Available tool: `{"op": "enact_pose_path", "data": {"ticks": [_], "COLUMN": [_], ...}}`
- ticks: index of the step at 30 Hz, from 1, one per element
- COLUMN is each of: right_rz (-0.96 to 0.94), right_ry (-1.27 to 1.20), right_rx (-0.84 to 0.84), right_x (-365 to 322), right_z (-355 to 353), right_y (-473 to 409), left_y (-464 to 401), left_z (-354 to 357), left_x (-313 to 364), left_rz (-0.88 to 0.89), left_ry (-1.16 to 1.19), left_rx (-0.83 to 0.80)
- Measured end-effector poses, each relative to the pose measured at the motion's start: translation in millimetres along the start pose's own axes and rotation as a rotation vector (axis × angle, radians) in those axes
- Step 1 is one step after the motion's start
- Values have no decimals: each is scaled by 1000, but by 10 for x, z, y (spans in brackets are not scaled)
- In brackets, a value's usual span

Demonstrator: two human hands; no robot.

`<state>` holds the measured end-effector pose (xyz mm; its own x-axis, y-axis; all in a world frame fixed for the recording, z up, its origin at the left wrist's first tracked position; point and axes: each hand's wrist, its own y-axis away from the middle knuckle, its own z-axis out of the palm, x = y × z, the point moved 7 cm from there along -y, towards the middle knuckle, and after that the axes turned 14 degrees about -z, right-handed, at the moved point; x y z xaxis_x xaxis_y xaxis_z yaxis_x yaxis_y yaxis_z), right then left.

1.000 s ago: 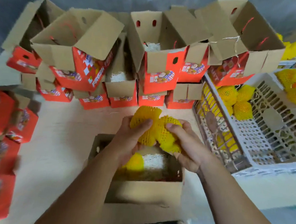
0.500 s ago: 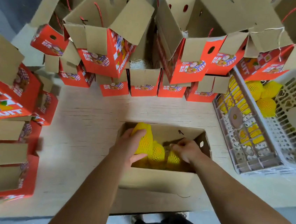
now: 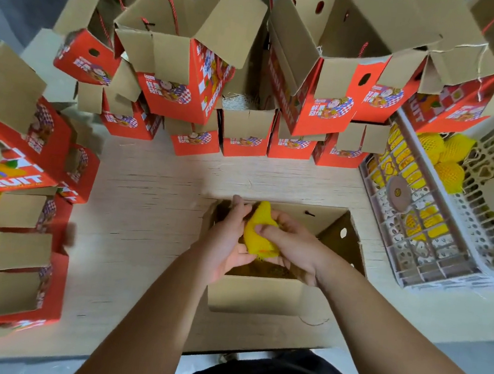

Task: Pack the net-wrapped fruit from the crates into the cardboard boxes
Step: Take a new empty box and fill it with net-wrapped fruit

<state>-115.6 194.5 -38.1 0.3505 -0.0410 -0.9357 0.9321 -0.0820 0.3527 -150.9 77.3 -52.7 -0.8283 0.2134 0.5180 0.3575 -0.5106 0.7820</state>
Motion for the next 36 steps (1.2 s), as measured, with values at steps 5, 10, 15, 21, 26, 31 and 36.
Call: {"op": "enact_pose_path", "data": {"ticks": [5, 10, 15, 21, 26, 31, 36], "right_rz": [-45, 72, 0, -86, -128, -431, -606], "right_ry": [59, 199, 849, 1392, 1304, 829, 693], "right_rx": [164, 104, -504, -799, -715, -300, 166], "right_x": [133, 265, 380, 606, 506, -266, -643], "right_z": [-100, -43, 451, 904, 984, 194, -1036], "right_y": [-21, -48, -154, -398, -411, -121, 302], "left_y": [372, 187, 289, 454, 380, 442, 54], "left_z": [-306, -651, -620, -571, -528, -11, 1042], "left_x": [460, 305, 103, -56, 156, 401, 590], "left_rz": [637, 549, 715, 738, 602, 763, 881], "left_ry": [-641, -882, -805, -764, -999, -1089, -860], "left_rx": [650, 701, 809, 854, 983, 1019, 547]}}
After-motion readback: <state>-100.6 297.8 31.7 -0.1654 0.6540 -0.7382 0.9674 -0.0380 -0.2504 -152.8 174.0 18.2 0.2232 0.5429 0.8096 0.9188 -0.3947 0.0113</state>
